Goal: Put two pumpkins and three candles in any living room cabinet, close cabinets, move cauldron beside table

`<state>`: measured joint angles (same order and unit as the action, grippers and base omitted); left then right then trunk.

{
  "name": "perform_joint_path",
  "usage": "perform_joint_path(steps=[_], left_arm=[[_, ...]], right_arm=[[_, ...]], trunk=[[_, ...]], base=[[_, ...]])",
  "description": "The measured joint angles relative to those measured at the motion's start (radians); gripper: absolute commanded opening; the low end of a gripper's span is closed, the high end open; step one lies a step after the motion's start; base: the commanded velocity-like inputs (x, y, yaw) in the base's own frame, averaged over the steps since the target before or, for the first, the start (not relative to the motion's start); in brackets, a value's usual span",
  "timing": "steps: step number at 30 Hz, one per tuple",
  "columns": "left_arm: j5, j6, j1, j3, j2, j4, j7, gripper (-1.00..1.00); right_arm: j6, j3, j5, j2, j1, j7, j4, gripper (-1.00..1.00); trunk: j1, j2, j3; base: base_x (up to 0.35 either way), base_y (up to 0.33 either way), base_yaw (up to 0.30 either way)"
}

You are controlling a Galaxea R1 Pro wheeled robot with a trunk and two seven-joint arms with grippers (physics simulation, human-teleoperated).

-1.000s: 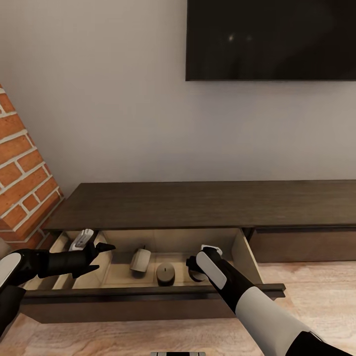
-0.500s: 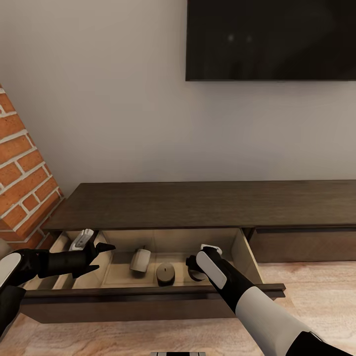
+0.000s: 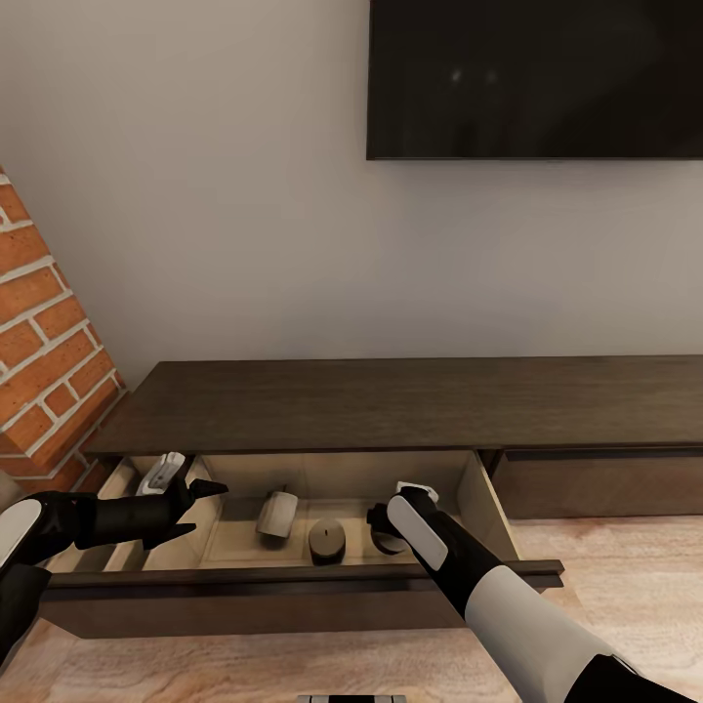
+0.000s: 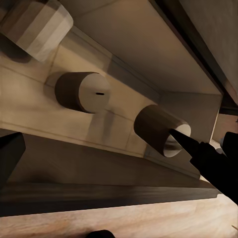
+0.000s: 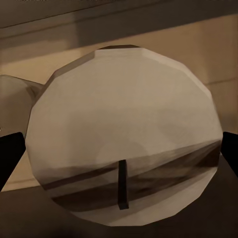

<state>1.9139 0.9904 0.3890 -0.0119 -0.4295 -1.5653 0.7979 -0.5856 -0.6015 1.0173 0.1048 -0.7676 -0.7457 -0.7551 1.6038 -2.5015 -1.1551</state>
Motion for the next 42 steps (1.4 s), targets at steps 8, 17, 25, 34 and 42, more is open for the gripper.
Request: perform_joint_path(steps=[8,17,25,34,42], left_arm=[[0.000,0.000,0.000,0.000,0.000,0.001,0.000,1.00],[0.000,0.000,0.000,0.000,0.001,0.001,0.000,1.00],[0.000,0.000,0.000,0.000,0.001,0.001,0.000,1.00],[0.000,0.000,0.000,0.001,0.001,0.003,0.000,1.00],[0.000,-0.001,0.000,0.002,0.002,0.003,0.000,1.00]], right_arm=[[0.000,0.000,-0.001,0.000,0.000,0.000,-0.002,-1.00],[-0.001,-0.004,-0.003,-0.001,0.000,0.000,-0.002,-1.00],[0.001,0.000,-0.003,-0.001,0.000,0.019,-0.002,1.00],[0.001,0.000,-0.001,-0.001,0.000,0.022,-0.002,1.00],[0.001,0.000,0.000,0.000,0.000,0.022,-0.002,1.00]], trunk=[[0.000,0.000,0.000],[0.000,0.000,0.000],[0.000,0.000,0.000],[0.000,0.000,0.000],[-0.001,0.000,0.004]], base=[[0.000,0.000,0.000],[0.000,0.000,0.000],[0.000,0.000,0.000],[0.000,0.000,0.000],[0.000,0.000,0.000]])
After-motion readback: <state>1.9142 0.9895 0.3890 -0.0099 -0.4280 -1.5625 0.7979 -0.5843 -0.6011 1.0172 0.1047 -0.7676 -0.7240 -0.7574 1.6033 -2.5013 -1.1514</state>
